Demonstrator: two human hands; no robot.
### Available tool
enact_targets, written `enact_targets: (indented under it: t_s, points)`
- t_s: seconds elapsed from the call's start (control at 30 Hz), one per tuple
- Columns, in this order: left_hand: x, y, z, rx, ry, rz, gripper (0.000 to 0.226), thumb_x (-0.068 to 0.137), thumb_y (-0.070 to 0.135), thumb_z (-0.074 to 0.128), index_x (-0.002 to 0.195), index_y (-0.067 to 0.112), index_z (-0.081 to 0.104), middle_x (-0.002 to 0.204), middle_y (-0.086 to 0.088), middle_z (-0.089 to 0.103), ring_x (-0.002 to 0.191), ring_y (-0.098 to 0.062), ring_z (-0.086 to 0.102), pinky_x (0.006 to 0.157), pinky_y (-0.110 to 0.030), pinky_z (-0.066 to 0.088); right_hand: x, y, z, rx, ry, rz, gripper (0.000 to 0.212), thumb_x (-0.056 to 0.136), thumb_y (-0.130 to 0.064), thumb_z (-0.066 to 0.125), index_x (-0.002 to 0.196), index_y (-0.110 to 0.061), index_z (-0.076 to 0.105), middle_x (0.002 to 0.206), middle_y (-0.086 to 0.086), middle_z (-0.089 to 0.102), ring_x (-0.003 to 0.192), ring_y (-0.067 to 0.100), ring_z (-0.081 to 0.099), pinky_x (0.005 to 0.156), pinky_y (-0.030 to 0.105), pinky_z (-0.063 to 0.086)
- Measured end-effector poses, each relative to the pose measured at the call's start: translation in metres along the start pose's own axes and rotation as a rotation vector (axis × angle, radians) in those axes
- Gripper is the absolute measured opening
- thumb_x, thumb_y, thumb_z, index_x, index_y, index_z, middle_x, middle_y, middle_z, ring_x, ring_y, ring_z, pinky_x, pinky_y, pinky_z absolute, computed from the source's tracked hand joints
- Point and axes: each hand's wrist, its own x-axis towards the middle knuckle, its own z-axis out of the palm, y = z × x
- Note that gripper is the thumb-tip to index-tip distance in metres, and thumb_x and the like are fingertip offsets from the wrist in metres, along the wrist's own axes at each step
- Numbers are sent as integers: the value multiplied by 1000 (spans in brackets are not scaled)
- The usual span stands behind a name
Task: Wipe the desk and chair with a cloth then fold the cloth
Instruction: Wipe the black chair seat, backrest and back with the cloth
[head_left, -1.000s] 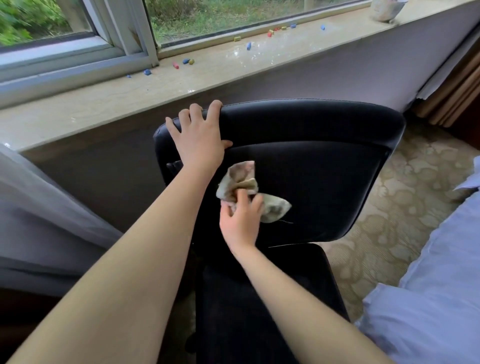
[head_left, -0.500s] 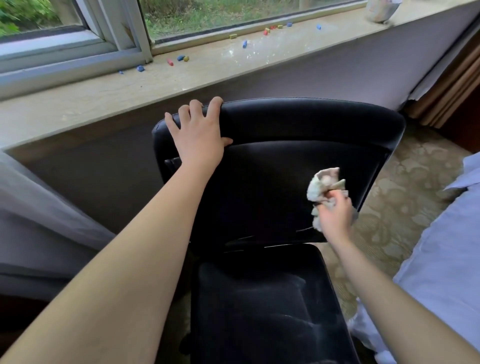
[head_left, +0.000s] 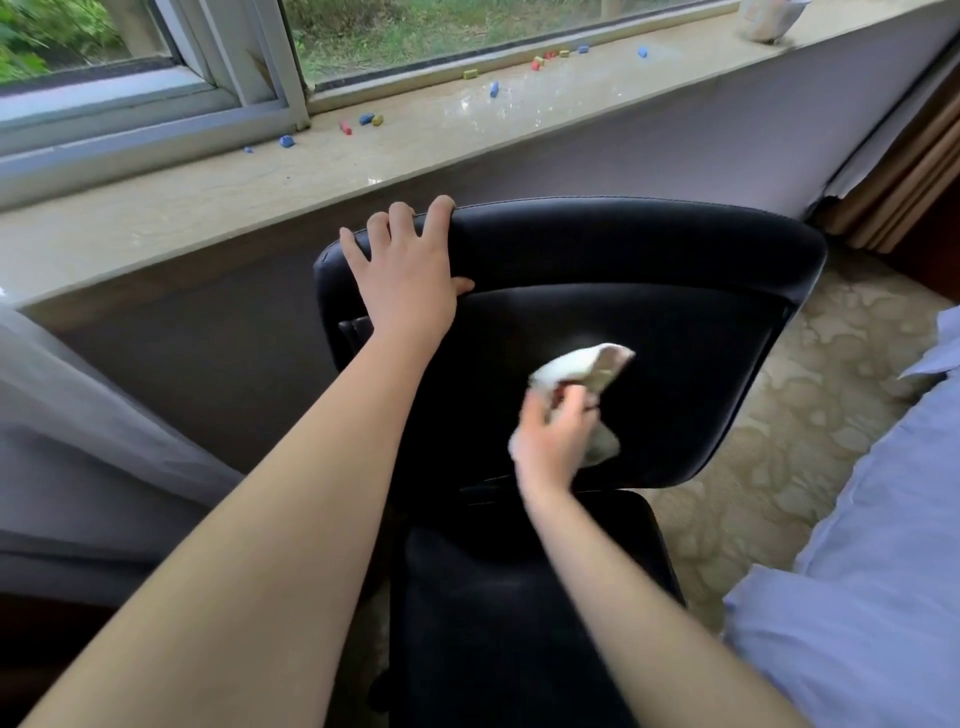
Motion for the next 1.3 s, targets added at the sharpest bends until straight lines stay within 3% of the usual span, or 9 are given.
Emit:
enact_targets:
  t_s: [0.1,0.2,0.37,0.5,0.6,0.87,1.07,1.2,1.3]
  points:
    - [0,1,1,10,3,-6,70,84,38,65,142,30,26,137,-9,36,133,-31,26,113,-56,7,-68,-22,53,38,-186,-37,24,89,-20,57,107,-4,55,108,19,48,101,36,51,86,36,40]
    - [1,0,0,13,5,0,68,85,39,64,141,30,27,137,-9,36,134,-31,26,113,-55,7,-101,-31,74,17,-413,-3,34,92,-20,41,121,-6,52,126,22,42,118,37,42,99,41,37]
    - [3,0,2,18,7,5,69,85,39,64,142,30,26,138,-10,36,133,-31,26,113,-55,7,-82,-2,62,-26,-475,-184,27,89,-10,54,116,-6,54,122,18,45,114,34,46,97,37,39]
    - [6,2,3,15,-2,23,70,84,40,65,142,30,27,138,-10,36,133,-31,27,113,-55,7,-4,30,8,-74,-146,-48,17,85,-11,63,99,-2,59,102,19,54,96,36,53,83,35,35]
    - [9,4,5,6,-5,37,71,84,41,64,143,31,26,138,-9,36,133,-31,27,113,-55,7,67,53,-46,-121,109,122,24,85,-15,65,102,0,59,107,24,57,99,38,54,82,39,36]
    - [14,11,10,2,2,69,71,83,42,65,142,30,27,137,-9,37,132,-31,28,112,-56,8,129,73,-121,2,374,281,23,91,-19,56,110,-6,54,117,15,57,102,30,58,79,32,41]
    - [17,14,13,-7,2,80,70,83,41,66,141,30,28,135,-9,38,131,-31,29,112,-56,9,131,-16,-102,-89,354,-94,23,90,-24,55,103,-6,56,118,16,52,101,29,53,76,31,34]
    - [19,17,14,-2,-11,82,71,83,41,66,141,30,28,136,-9,38,132,-31,28,112,-56,9,95,-56,-50,-176,218,-482,20,78,-17,61,92,-4,62,97,24,54,84,41,56,70,39,46]
    - [21,18,18,5,7,77,68,83,35,66,140,30,29,134,-9,38,129,-31,29,112,-55,9,49,-69,-10,-271,100,-592,20,71,-17,53,88,-11,62,89,18,53,77,37,55,58,36,47]
